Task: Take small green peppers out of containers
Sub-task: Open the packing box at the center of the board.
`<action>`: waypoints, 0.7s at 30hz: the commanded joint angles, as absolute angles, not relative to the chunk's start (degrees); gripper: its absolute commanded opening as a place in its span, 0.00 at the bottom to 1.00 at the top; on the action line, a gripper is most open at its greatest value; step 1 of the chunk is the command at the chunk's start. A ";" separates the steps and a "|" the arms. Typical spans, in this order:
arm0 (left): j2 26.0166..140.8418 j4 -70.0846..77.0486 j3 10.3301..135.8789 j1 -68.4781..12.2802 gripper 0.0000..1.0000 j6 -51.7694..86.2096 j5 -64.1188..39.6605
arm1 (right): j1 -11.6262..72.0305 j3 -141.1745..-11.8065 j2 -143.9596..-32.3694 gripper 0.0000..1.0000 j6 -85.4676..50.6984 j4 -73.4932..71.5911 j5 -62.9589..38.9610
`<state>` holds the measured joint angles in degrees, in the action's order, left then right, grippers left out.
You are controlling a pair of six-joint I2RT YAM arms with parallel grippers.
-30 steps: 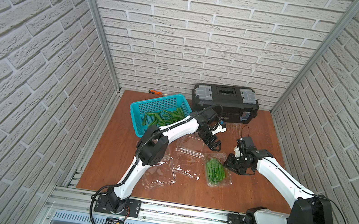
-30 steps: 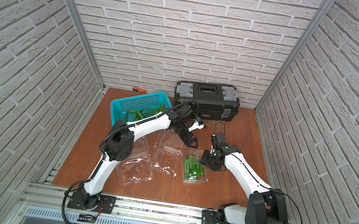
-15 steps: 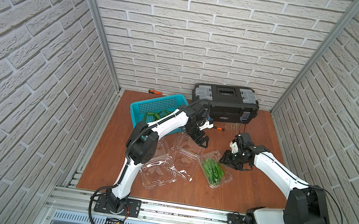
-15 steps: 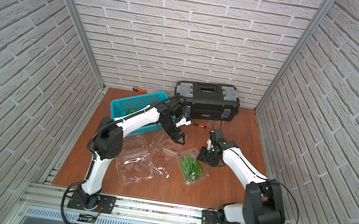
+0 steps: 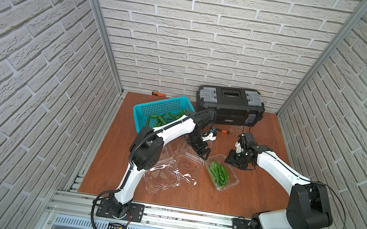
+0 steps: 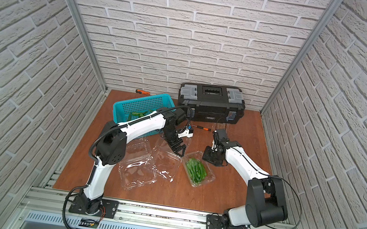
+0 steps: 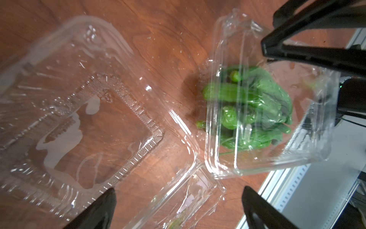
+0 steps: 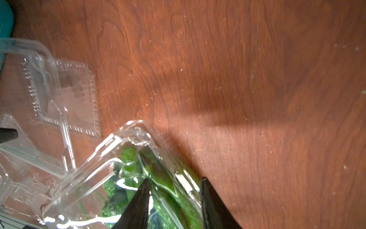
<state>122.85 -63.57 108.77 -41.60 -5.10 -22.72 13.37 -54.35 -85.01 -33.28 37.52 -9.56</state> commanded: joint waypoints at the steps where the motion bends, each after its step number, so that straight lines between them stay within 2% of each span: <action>1: 123.03 -68.47 111.09 -42.33 0.98 -7.73 -21.27 | 13.63 -55.46 -86.72 0.42 -34.44 37.80 -6.06; 7: 123.91 -71.09 111.19 -43.72 0.98 -9.39 -18.65 | 13.63 -57.39 -87.53 0.42 -34.67 37.87 -6.33; 13: 128.03 -72.60 116.82 -45.55 0.98 -10.64 -17.13 | 13.67 -57.75 -87.98 0.41 -34.97 37.72 -6.64; 21: 130.01 -66.69 120.52 -46.61 0.98 -9.58 -16.77 | 13.98 -57.40 -85.04 0.41 -36.07 38.21 -6.15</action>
